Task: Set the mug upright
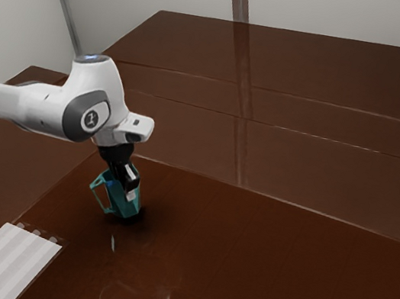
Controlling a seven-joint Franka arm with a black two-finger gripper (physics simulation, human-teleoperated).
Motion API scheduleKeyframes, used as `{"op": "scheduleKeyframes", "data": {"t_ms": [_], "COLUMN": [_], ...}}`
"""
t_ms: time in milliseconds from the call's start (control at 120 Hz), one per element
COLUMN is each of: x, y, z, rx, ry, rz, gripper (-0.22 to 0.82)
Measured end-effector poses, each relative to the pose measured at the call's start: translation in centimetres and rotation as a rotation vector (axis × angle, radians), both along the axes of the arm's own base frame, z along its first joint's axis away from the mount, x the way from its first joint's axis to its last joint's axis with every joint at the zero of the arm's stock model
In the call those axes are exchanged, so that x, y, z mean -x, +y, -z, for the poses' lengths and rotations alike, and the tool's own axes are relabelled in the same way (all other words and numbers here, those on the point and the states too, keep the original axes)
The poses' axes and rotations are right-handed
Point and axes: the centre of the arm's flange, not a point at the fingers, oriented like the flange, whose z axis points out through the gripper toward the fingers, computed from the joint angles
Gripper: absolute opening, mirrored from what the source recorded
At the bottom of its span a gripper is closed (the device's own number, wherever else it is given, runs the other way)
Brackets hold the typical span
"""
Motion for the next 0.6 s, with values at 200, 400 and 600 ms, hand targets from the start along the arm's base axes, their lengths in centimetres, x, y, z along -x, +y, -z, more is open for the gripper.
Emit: {"op": "scheduleKeyframes", "data": {"t_ms": [200, 400, 600], "x": [1.6, 2.6, 3.1], "y": [-1.6, -2.6, -3.9], "z": [0.8, 1.5, 2.0], "rx": [-0.035, -0.105, -0.186], "ry": [0.023, 0.033, 0.031], "rz": [-0.023, -0.024, -0.007], "gripper": [-0.18, -0.18, -0.18]}}
